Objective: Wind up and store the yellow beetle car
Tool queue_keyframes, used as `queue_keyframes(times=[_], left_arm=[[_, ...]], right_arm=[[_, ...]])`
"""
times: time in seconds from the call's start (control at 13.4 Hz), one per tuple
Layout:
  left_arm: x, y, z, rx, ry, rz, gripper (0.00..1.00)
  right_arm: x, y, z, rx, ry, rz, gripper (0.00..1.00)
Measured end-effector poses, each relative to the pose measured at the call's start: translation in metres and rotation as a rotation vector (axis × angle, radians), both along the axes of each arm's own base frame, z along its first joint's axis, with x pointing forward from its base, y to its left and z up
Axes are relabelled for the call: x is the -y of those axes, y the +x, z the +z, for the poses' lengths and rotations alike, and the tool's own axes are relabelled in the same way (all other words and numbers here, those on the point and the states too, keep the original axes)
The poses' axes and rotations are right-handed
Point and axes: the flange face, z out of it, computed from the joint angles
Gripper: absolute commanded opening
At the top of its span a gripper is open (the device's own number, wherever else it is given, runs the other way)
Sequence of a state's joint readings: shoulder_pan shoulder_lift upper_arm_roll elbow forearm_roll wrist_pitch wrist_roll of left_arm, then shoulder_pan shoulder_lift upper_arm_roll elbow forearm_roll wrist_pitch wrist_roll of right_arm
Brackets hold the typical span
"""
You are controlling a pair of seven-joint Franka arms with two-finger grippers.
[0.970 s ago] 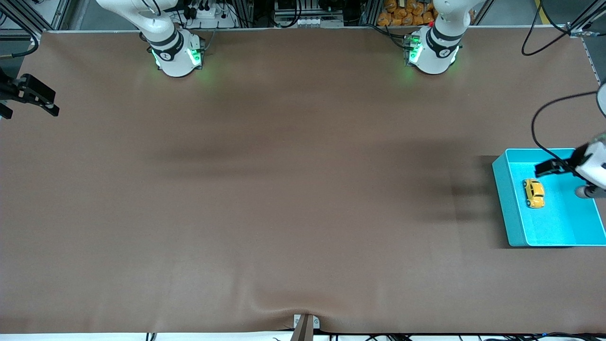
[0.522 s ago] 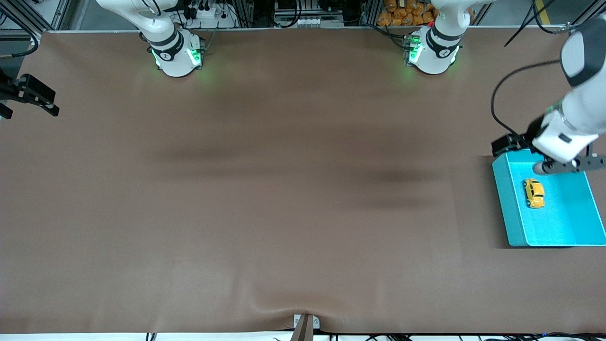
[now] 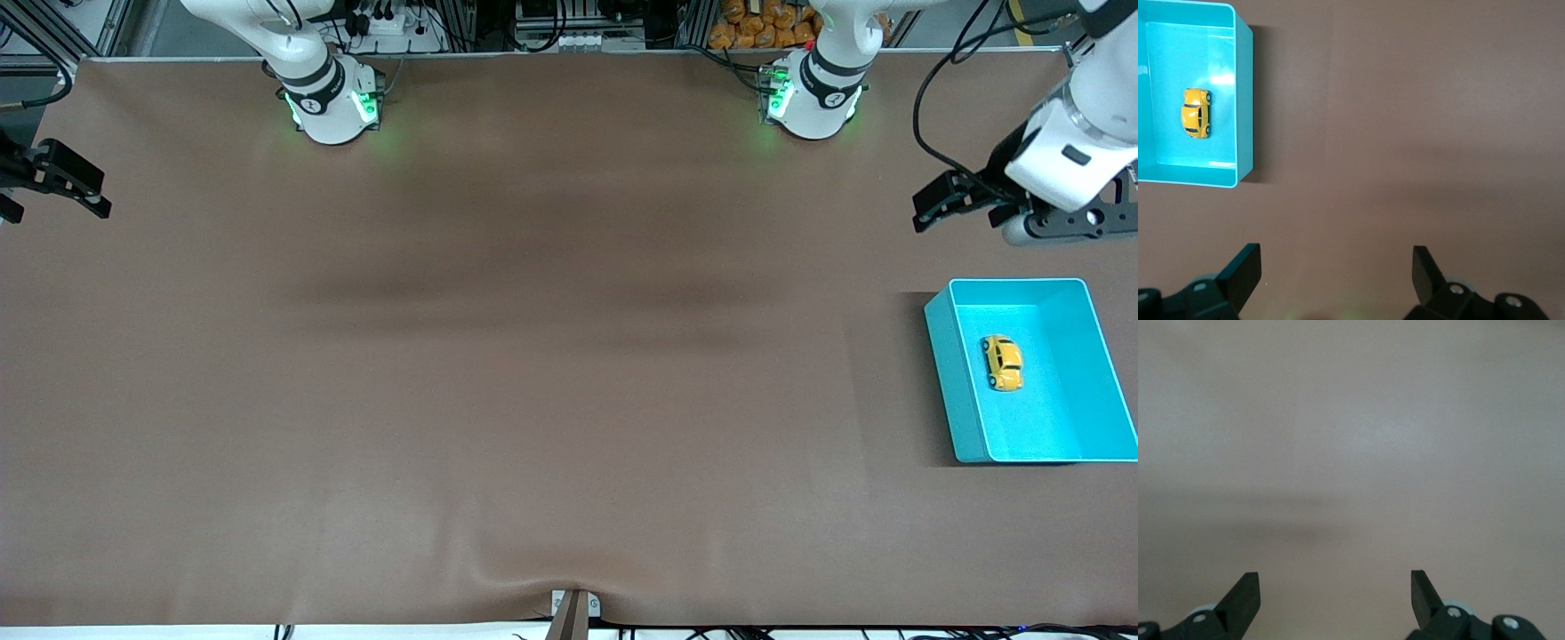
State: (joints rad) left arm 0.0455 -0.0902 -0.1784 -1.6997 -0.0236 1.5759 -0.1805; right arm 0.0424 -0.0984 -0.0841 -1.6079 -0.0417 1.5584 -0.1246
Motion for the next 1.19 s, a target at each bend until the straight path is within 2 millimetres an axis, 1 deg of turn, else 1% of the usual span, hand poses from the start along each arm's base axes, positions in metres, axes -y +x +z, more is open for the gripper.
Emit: queue_keyframes(times=[0.15,0.37,0.52,0.82,1.19], left_arm=[[0.007,-0.008,0.013,-0.033,0.004,-0.061,1.0],[0.003,-0.012,0.015,-0.061,0.022,-0.14,1.0],[0.0,-0.009,0.013,-0.064,0.022,-0.148,1.0],[-0.004,0.005,0.024,-0.036,0.015,-0.144,1.0],[-0.008,0.007,0.027,-0.029,0.014,-0.136,1.0]], right_arm=[[0.0,0.0,0.0,0.0,0.0,0.0,1.0],[0.0,0.001,-0.001,-0.002,0.0,0.0,1.0],[0.0,0.001,-0.001,-0.003,0.0,0.0,1.0],[0.0,0.001,-0.001,-0.003,0.0,0.0,1.0],[0.0,0.003,-0.005,-0.01,0.0,0.0,1.0]])
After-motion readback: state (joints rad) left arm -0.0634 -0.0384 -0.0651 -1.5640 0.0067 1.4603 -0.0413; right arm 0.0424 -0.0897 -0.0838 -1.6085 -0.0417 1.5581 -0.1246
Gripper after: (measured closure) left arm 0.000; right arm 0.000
